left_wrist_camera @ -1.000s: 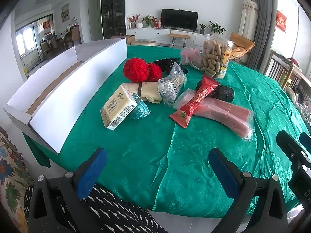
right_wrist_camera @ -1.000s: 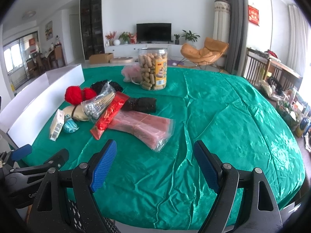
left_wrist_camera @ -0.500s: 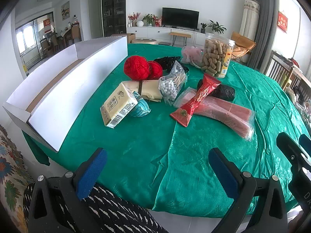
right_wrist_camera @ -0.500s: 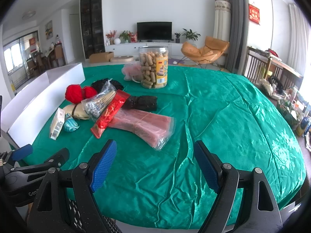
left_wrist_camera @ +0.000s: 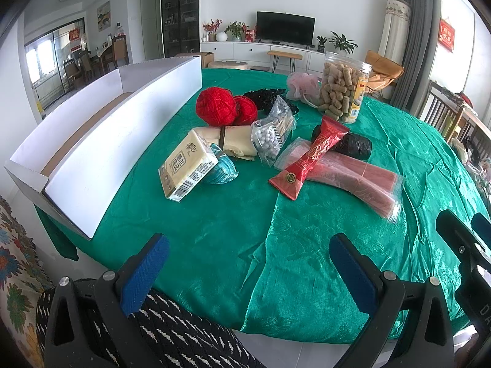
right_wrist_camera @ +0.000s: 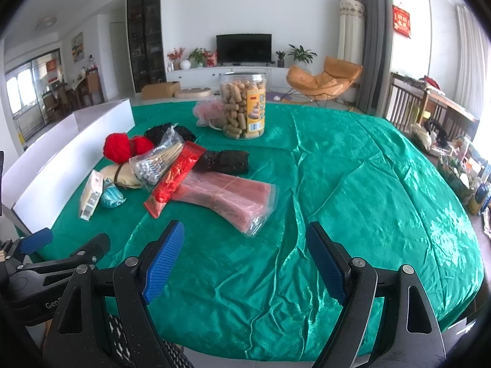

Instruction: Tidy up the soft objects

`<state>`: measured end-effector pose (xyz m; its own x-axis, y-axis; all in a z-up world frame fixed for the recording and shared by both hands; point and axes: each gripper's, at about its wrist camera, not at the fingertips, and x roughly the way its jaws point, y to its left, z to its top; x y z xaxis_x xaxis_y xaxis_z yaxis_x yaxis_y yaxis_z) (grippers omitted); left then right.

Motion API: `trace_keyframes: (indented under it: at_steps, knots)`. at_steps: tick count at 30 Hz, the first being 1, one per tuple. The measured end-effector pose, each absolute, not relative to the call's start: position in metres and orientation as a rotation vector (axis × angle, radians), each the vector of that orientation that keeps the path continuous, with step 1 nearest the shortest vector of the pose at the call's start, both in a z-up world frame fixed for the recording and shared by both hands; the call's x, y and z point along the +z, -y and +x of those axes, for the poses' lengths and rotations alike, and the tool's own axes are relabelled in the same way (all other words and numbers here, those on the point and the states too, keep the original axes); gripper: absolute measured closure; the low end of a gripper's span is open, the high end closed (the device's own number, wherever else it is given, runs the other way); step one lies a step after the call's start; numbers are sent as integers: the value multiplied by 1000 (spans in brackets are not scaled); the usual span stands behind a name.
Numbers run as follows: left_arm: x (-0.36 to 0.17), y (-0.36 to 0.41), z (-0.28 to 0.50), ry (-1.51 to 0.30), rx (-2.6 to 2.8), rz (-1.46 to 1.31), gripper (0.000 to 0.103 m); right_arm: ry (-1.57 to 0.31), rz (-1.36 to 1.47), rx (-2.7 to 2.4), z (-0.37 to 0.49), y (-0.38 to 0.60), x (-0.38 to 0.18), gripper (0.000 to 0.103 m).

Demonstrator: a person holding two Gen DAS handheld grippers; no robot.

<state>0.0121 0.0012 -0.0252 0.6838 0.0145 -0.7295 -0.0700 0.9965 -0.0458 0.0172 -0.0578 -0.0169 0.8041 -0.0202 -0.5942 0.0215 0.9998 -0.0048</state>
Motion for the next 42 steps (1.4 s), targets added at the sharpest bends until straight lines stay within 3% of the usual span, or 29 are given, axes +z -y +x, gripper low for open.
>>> trace_keyframes:
  at_steps: [42]
  knots:
    - [-27,-1,11,-820,48,-77,0,-673,13,-8,20,57,-26,19]
